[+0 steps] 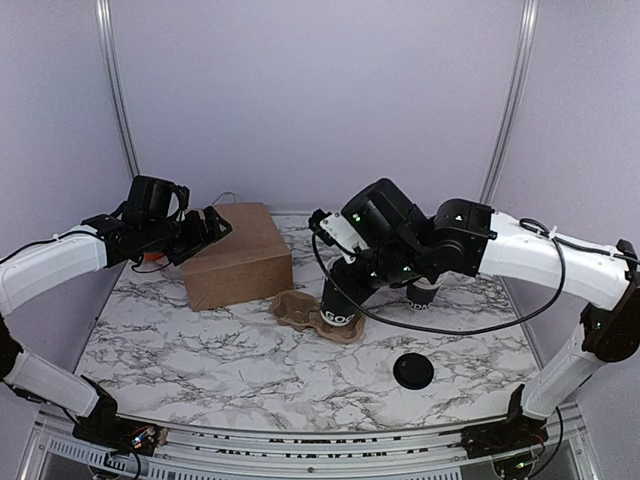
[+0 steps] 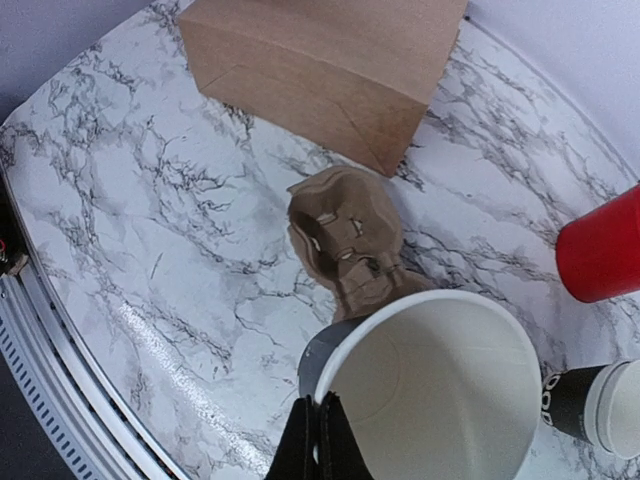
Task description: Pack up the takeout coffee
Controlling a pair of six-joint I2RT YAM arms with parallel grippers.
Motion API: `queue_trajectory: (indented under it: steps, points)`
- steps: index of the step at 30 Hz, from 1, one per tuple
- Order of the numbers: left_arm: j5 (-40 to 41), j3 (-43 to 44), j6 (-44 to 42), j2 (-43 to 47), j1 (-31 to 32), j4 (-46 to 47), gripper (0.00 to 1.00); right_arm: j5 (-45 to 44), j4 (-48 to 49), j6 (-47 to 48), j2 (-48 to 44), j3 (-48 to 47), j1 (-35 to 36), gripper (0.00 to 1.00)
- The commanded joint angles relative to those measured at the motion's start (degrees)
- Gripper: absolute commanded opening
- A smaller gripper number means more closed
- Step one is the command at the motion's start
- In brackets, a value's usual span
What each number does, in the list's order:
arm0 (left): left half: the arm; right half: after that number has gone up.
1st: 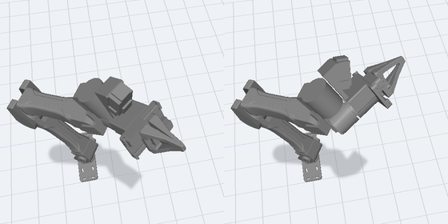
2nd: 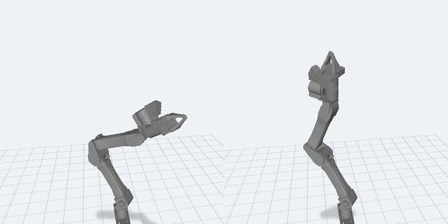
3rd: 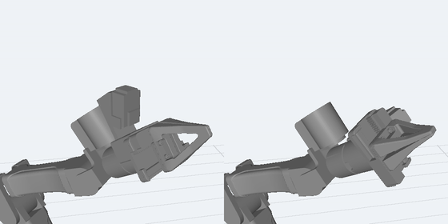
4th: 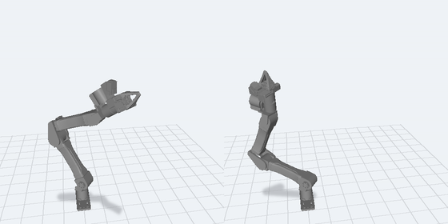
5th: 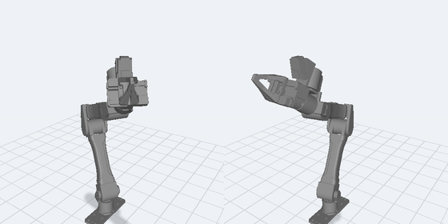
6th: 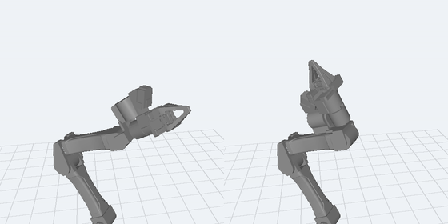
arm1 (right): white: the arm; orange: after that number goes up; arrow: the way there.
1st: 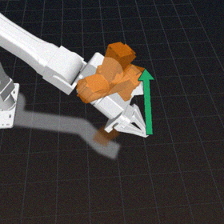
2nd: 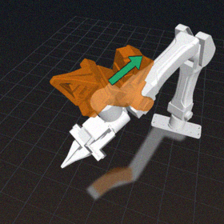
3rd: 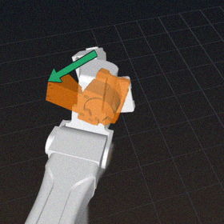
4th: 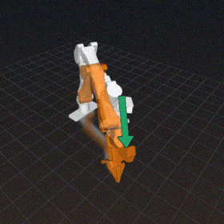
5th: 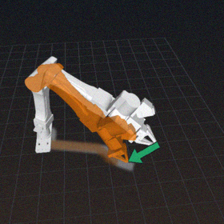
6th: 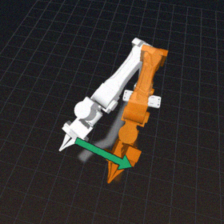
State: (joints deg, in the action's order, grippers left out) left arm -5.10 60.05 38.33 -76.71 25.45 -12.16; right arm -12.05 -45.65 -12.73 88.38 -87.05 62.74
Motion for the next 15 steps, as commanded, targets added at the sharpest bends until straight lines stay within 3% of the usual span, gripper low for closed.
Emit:
queue_trajectory:
  steps: [1, 15]
  points:
    - [0.9, 1.0, -0.6, -0.1, 0.1, 1.1, 0.99, 2.7, 5.9, -3.0, 3.1, 1.8, 4.7, 0.0]
    - [2.4, 0.0, -1.5, 1.1, 0.1, 1.1, 0.99, -3.4, 14.7, -7.7, 11.5, 6.3, 9.6, 0.0]
